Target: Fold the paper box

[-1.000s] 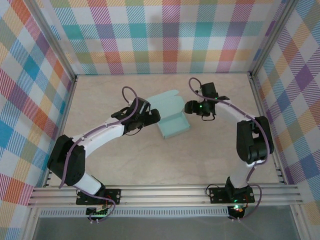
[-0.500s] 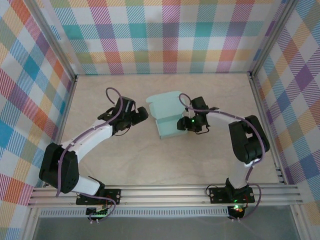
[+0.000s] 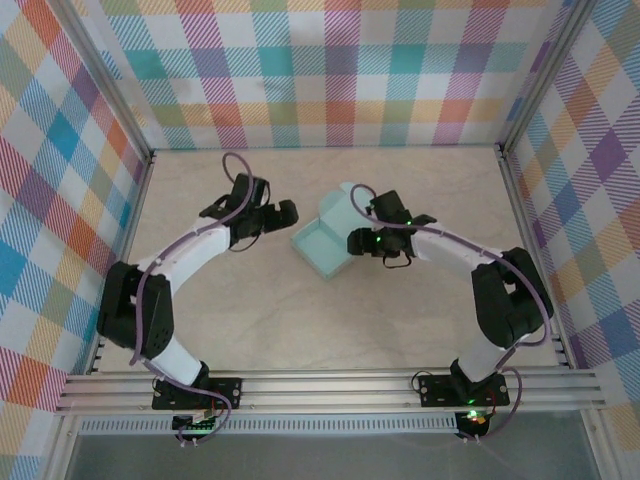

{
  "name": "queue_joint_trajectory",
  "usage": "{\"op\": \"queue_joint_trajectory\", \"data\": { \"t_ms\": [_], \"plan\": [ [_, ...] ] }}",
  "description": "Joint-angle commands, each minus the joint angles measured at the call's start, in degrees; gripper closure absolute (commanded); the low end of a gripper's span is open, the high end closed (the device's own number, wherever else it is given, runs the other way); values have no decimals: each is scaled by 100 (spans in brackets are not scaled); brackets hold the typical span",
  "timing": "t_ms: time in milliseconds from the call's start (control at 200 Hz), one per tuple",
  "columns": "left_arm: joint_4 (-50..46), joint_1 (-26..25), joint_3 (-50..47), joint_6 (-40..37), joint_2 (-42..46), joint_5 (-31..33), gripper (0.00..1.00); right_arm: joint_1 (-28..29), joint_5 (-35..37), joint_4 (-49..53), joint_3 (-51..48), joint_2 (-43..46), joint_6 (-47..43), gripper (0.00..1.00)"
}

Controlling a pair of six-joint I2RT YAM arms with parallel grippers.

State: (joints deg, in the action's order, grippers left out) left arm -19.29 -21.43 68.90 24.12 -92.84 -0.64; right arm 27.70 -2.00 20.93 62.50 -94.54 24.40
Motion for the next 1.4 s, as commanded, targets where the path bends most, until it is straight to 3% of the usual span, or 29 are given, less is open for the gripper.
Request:
{"op": "queue_joint_trajectory", "data": {
  "t_ms": [0, 110, 310, 545, 850, 1000, 1110, 1220, 1395],
  "plan": [
    [-23, 51, 775, -1035, -472, -88, 0, -395, 185, 331, 402, 177, 129, 32],
    [-51, 86, 1397, -1292, -1017, -478, 0, -713, 60, 436, 567, 161, 841, 33],
    [-278, 113, 2063, -1255, -1693, -979, 0, -813, -515, -342, 24, 317, 2097, 36],
    [-119, 122, 1871, -1182, -1695, -1142, 0, -821, -998, -914, -124, -8, 2410, 54],
    [-163, 174, 1787, -1217, -1632, -1149, 0, -973, -987, -560, 318, -479, 1886, 78],
    [-107, 179, 1792, -1217, -1665, -1144, 1, -986, -1012, -361, 567, -574, 1368, 100],
    [-115, 192, 1902, -1217, -1728, -1122, 5, -987, -1082, -278, 771, -646, 302, 100],
    [-171, 192, 2003, -1295, -1721, -1209, 18, -987, -1182, 74, 1196, -751, -921, 100],
    [-217, 196, 1975, -1278, -1651, -1390, 30, -986, -1271, 546, 1890, -1090, -1997, 100]
  ]
}}
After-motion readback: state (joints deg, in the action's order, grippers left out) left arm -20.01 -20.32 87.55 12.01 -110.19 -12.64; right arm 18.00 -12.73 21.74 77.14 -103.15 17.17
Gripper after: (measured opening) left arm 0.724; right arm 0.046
